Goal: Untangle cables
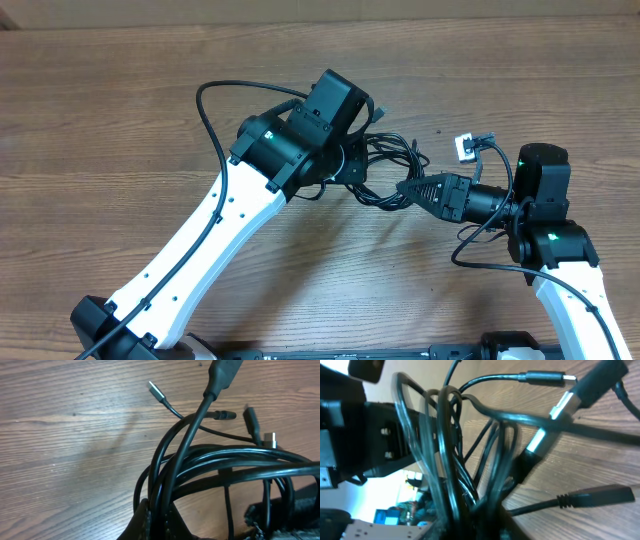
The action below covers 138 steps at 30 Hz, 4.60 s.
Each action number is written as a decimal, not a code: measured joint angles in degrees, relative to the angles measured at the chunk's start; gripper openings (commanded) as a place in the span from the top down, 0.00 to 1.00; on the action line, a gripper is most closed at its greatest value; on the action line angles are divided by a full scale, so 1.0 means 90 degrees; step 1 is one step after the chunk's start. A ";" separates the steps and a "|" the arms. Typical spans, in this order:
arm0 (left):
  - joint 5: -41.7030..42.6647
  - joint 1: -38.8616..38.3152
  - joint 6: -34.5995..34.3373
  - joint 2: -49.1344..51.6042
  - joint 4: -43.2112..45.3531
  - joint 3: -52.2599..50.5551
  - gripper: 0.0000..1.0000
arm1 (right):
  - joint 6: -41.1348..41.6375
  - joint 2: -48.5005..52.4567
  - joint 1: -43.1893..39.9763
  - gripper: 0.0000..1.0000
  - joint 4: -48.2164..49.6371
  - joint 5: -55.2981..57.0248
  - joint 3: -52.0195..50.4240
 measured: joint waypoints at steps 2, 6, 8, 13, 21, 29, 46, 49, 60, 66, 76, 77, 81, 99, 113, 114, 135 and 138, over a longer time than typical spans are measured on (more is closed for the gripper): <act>-0.0078 0.0000 0.0007 0.0000 -0.0017 0.0000 0.92 | -0.0012 0.0000 0.0000 0.96 0.0005 -0.0002 0.0000; -0.0124 0.0000 0.0007 0.0000 -0.0019 0.0000 0.94 | -0.0024 0.0000 0.0007 0.96 0.0012 -0.0005 0.0002; -0.0124 0.0000 0.0007 0.0000 -0.0019 0.0000 0.92 | -0.0024 0.0000 0.0005 0.96 0.0010 -0.0005 0.0000; -0.0134 0.0000 0.0053 0.0000 -0.0017 0.0000 0.44 | -0.0024 0.0000 0.0007 0.96 -0.0002 0.0039 0.0002; 0.0117 0.0000 0.0532 -0.0041 -0.0044 0.0226 0.18 | 0.0505 0.0000 0.0005 0.96 0.0002 0.0262 0.0002; 0.0170 0.0000 0.0719 -0.0566 -0.0308 0.0291 0.23 | 0.2140 0.0002 0.0005 0.96 0.1596 0.0282 0.0000; 0.0168 0.0000 0.6217 -0.0670 -0.0520 0.0296 0.28 | 0.4639 0.0007 0.0005 0.96 0.3274 0.0078 0.0010; 0.0168 0.0000 0.6999 -0.0668 -0.0457 0.0296 0.28 | 0.4823 0.0007 0.0005 0.96 0.3274 0.0061 0.0010; 0.0918 0.0000 0.7604 -0.0561 -0.0078 0.0296 0.28 | 0.5367 0.0007 0.0005 0.96 0.3774 -0.0097 0.0010; 0.1158 0.0000 0.7626 -0.0440 0.0012 0.0296 0.52 | 0.5503 0.0007 0.0005 0.96 0.3796 -0.0192 0.0010; 0.1297 0.0000 0.7791 -0.0374 0.0083 0.0296 0.96 | 0.5552 0.0007 -0.0007 0.96 0.3815 -0.0175 0.0010; 0.1297 0.0000 0.7791 -0.0374 0.0083 0.0296 0.96 | 0.5569 0.0007 -0.0007 0.96 0.3815 -0.0172 0.0010; 0.1294 0.0000 0.7783 -0.0374 0.0097 0.0296 0.96 | 0.5564 0.0007 -0.0007 0.96 0.3815 -0.0175 0.0010; -0.0330 0.0219 0.5202 -0.0374 0.1073 0.0294 0.96 | 0.4289 0.0012 -0.0002 0.96 0.2106 0.0119 0.0022; -0.0627 0.0265 0.3558 -0.0374 0.1421 0.0294 0.96 | 0.3337 0.0012 0.0000 0.96 0.0850 0.0877 0.0049; -0.0629 0.0267 0.3468 -0.0374 0.1438 0.0294 0.96 | 0.3300 0.0012 0.0000 0.96 0.0763 0.0959 0.0049; -0.1105 0.0362 0.2968 -0.0381 0.1297 0.0294 0.96 | 0.2664 0.0012 0.0029 0.14 0.0109 0.1999 0.0053; -0.1205 0.0474 0.2970 -0.0381 0.1231 0.0294 0.96 | 0.2565 0.0012 0.0029 0.08 0.0112 0.2067 0.0053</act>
